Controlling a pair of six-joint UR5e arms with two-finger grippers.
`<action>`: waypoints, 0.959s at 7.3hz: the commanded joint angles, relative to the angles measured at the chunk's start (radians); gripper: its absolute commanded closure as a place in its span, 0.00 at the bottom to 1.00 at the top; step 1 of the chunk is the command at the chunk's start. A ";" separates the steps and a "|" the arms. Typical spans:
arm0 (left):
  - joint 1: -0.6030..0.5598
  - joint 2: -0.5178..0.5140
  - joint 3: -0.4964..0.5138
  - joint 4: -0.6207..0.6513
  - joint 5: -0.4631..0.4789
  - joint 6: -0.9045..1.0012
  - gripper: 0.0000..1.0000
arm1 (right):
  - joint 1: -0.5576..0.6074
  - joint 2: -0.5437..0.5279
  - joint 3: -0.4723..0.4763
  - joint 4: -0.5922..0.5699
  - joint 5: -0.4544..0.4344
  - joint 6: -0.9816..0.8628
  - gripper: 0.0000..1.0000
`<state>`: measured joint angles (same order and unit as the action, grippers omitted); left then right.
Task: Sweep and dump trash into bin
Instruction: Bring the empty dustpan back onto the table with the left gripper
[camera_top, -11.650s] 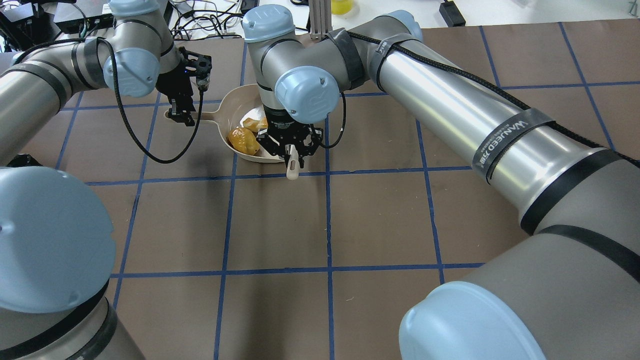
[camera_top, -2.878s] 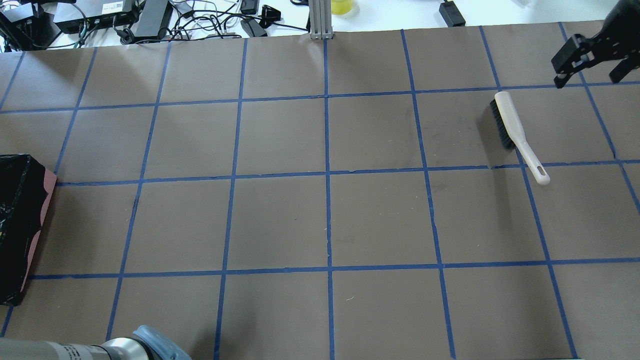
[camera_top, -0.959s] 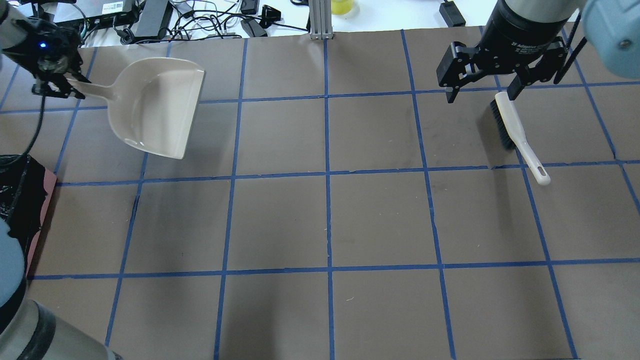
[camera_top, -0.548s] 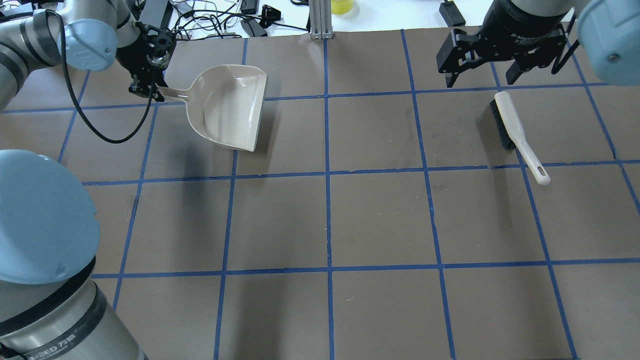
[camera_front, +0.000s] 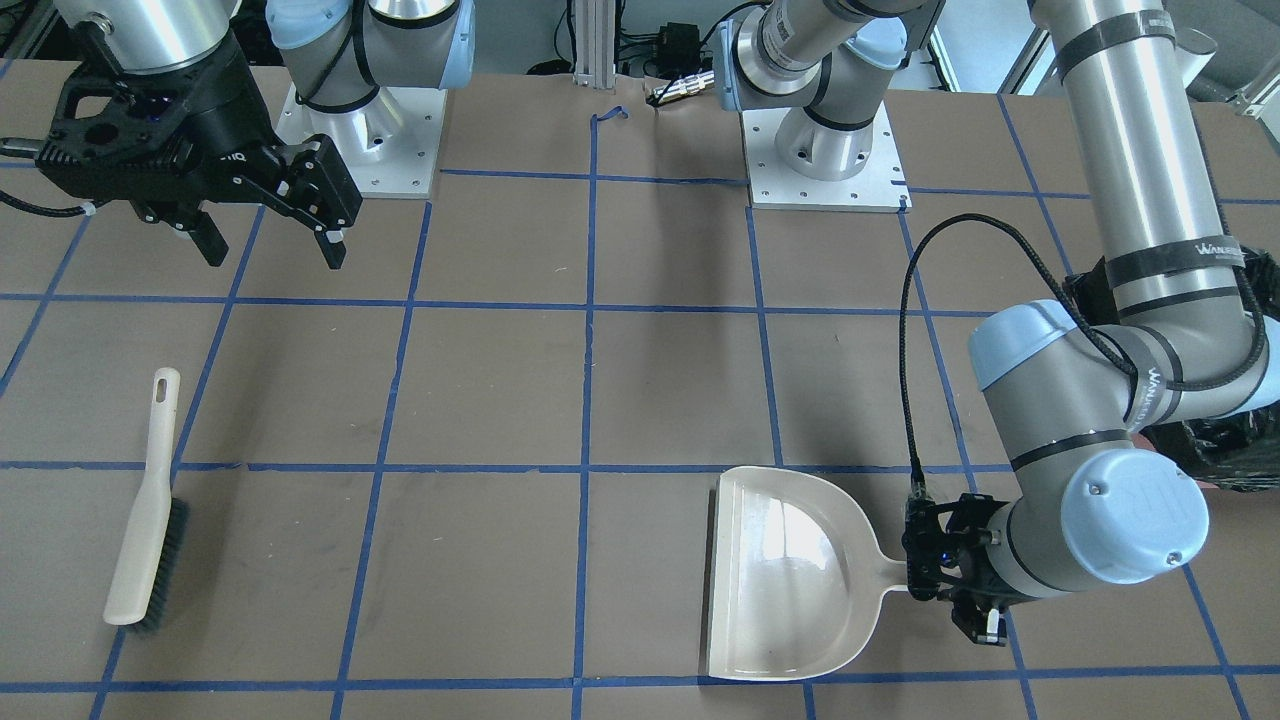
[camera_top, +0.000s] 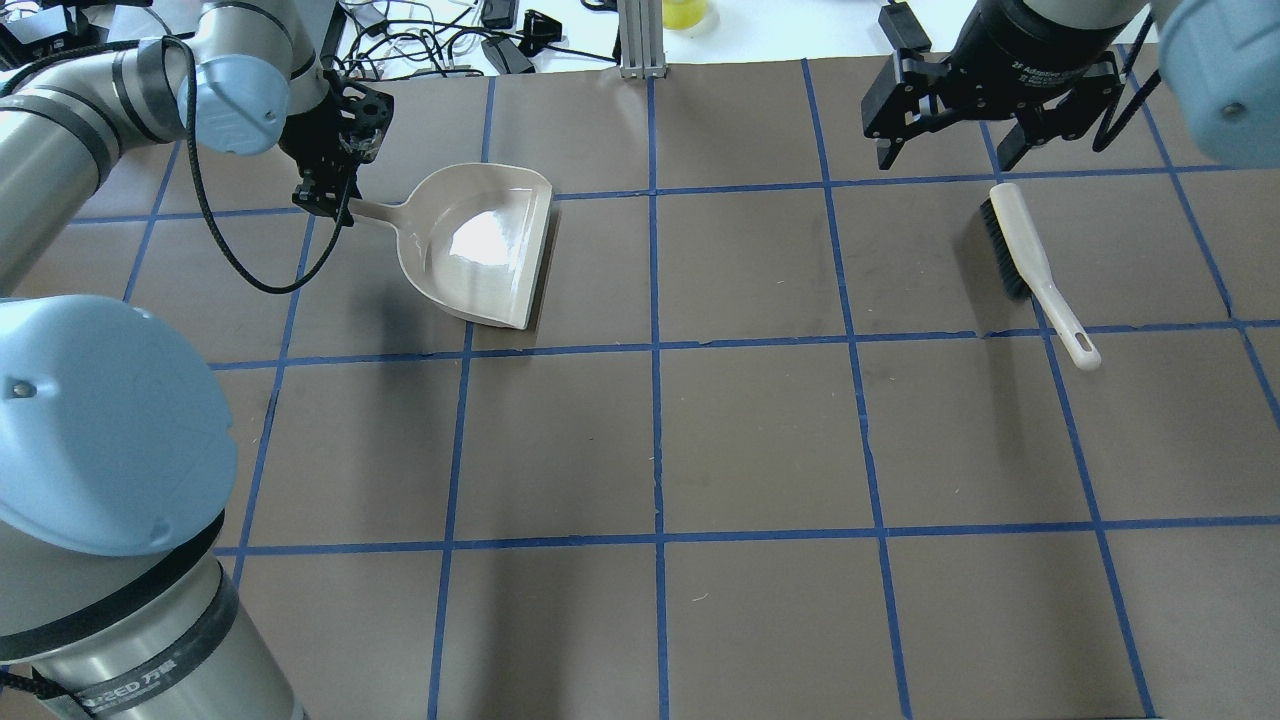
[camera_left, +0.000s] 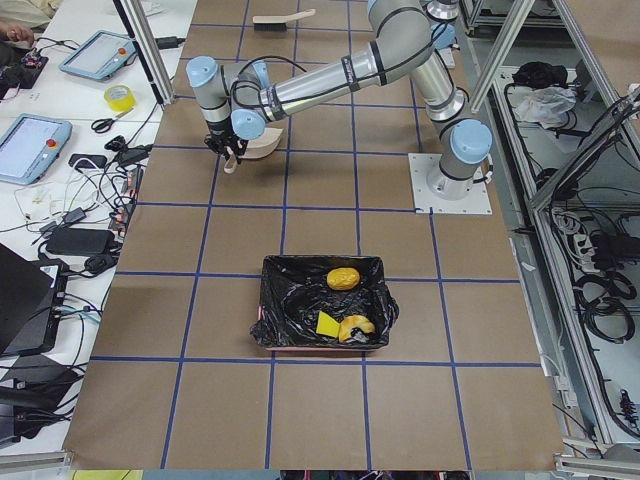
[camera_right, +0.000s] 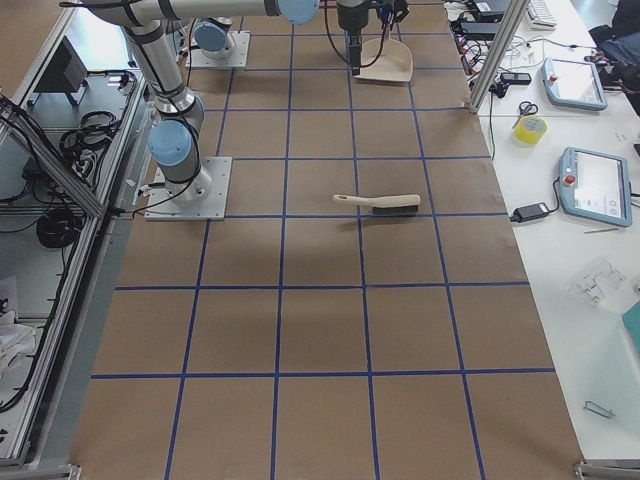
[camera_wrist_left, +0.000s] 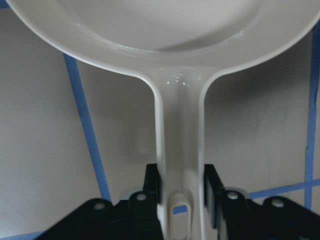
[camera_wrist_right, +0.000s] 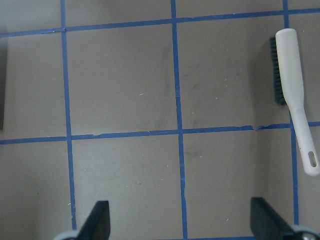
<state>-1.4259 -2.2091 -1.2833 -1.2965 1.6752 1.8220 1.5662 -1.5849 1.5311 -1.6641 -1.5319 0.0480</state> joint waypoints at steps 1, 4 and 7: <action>0.007 0.005 0.001 -0.003 0.000 -0.074 1.00 | 0.000 0.000 0.000 0.001 -0.004 0.001 0.00; 0.010 0.005 -0.019 0.008 0.009 -0.070 1.00 | 0.000 0.000 0.000 0.001 -0.004 0.001 0.00; 0.039 0.009 -0.025 0.011 0.008 -0.063 0.58 | 0.000 0.000 0.000 0.001 -0.005 0.000 0.00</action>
<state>-1.4051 -2.2004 -1.3072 -1.2867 1.6833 1.7548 1.5662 -1.5851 1.5309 -1.6629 -1.5368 0.0477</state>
